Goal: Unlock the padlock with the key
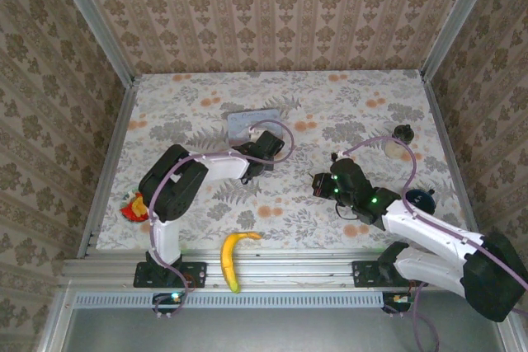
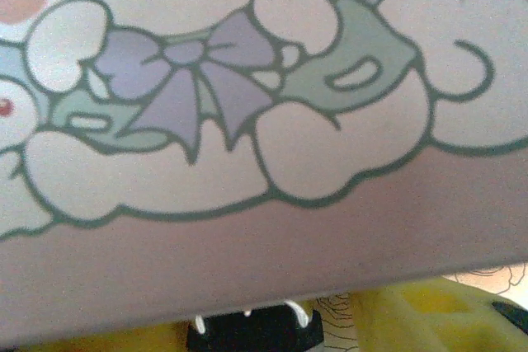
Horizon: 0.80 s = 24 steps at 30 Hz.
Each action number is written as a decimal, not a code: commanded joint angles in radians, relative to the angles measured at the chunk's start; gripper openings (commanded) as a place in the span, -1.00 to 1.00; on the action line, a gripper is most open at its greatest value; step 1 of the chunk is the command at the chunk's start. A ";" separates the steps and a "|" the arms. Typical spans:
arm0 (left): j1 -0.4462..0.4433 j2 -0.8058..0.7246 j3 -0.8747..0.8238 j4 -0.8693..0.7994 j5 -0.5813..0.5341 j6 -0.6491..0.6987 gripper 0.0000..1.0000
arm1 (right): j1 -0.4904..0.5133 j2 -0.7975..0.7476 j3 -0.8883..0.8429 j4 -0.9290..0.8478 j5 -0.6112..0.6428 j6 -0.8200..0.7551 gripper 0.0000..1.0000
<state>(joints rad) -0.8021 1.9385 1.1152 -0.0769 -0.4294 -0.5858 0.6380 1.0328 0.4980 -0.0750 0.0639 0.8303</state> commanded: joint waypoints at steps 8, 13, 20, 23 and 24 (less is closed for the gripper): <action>0.015 0.014 0.018 0.036 0.003 0.051 -0.33 | -0.005 0.012 0.009 0.026 -0.013 0.000 -1.00; 0.019 0.013 0.013 0.045 0.006 0.058 -0.59 | -0.004 0.009 0.000 0.026 -0.015 0.005 -1.00; 0.014 0.002 -0.009 0.046 0.031 0.039 -0.95 | -0.004 -0.009 -0.010 0.010 -0.012 0.009 -1.00; -0.005 -0.017 -0.030 0.044 0.033 0.020 -0.96 | -0.004 -0.025 -0.016 -0.004 -0.007 0.010 -1.00; -0.012 -0.025 -0.036 0.044 0.032 0.013 -0.96 | -0.004 -0.031 -0.019 -0.007 -0.006 0.010 -1.00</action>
<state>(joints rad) -0.7944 1.9373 1.1057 -0.0357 -0.4114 -0.5491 0.6380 1.0302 0.4953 -0.0589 0.0486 0.8341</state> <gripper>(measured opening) 0.298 0.062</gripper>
